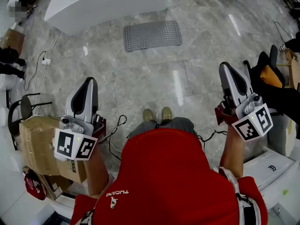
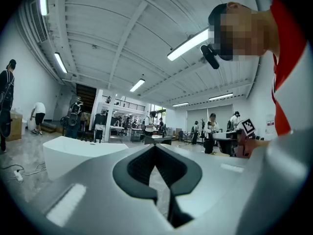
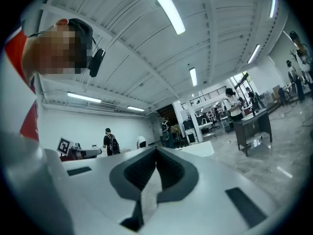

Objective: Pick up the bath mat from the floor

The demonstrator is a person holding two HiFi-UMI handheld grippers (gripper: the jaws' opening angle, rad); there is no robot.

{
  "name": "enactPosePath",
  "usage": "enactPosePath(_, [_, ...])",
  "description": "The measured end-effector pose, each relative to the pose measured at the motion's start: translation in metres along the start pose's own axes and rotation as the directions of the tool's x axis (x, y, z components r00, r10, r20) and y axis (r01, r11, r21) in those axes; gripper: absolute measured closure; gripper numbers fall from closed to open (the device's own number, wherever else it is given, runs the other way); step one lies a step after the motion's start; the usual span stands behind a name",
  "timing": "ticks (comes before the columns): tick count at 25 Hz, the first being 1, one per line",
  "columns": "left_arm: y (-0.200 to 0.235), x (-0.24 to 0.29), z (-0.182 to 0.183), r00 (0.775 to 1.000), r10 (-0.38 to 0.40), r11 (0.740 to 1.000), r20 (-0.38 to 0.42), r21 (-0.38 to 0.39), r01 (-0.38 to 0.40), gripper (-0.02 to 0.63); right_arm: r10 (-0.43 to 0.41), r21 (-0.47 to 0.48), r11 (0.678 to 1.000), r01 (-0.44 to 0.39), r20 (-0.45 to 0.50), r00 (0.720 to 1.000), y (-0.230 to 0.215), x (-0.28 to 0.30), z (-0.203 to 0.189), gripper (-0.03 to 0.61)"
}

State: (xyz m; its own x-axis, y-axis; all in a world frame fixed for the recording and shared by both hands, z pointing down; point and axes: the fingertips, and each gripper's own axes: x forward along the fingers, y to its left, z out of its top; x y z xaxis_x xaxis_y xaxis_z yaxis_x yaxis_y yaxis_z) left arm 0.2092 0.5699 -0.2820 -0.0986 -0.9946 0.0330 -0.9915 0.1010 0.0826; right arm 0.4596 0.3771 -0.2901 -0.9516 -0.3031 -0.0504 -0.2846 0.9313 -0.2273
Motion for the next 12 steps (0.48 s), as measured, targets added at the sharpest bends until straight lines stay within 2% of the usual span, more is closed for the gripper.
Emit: enactPosePath(12, [0.001,0.013,0.001,0.999,0.049,0.999,0.002,-0.005,-0.049,0.609,0.001,-0.004,1.000,-0.001,-0.018,1.000,-0.028,-0.006,0.004,0.575])
